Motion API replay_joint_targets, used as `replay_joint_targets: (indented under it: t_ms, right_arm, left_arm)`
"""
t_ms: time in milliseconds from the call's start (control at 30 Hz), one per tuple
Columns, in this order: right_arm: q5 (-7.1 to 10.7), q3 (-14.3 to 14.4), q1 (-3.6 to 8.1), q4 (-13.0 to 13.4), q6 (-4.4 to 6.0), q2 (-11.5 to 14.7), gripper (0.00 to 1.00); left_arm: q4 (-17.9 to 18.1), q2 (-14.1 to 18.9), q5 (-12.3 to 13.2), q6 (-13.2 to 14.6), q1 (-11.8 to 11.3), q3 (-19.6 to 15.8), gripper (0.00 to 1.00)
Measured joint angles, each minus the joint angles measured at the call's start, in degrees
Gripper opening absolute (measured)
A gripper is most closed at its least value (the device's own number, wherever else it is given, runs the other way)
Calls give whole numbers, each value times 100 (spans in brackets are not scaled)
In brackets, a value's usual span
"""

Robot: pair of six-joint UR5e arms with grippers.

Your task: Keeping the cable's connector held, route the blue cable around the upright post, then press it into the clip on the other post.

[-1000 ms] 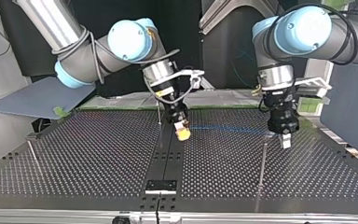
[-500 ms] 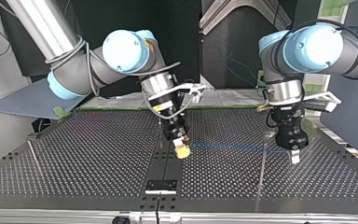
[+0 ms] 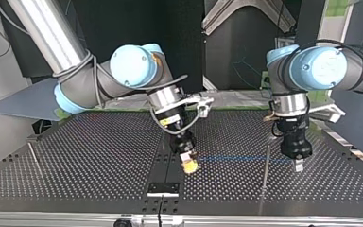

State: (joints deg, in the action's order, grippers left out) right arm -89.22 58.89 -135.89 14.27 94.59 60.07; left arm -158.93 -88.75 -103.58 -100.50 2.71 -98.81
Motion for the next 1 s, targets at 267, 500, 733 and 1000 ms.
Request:
replay_joint_targets:
  t_ms: [267,500,733,1000]
  right_arm:
    - [29,-353,-27,7,-21,-261,0]
    - [34,-397,-47,13,-101,-559,0]
    - [30,-399,-61,9,-223,-899,0]
    - [-21,-395,-71,-3,-349,-1279,0]
  left_arm:
    - [8,-258,350,-136,-240,20,0]
    - [11,-500,644,-163,-344,69,0]
    - [26,-802,865,-163,-428,149,0]
    - [52,-1167,993,-167,-500,156,0]
